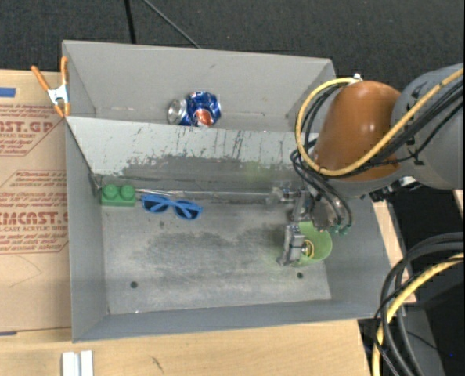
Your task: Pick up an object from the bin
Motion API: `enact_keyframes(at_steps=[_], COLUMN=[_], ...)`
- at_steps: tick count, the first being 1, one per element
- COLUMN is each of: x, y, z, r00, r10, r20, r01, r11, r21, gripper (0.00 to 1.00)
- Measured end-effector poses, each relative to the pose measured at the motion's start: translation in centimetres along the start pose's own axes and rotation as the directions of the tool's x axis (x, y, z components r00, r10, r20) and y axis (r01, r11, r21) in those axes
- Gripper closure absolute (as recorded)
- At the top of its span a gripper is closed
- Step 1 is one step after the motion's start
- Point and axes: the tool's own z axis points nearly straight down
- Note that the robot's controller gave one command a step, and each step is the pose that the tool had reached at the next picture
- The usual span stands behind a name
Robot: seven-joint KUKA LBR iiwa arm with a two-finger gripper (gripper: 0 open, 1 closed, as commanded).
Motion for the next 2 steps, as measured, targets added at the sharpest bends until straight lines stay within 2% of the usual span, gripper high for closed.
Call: enact_keyframes(at_steps=[1,2], x=[-2.5,3.4], y=[-4.5,-9.7], z=[8.9,9.3], r00=[0.999,0.970], r10=[-0.045,-0.242], r20=[-0.007,-0.004], r01=[0.045,0.242], r11=[0.999,0.970], r21=[-0.004,0.000], gripper=[0.00,0.00])
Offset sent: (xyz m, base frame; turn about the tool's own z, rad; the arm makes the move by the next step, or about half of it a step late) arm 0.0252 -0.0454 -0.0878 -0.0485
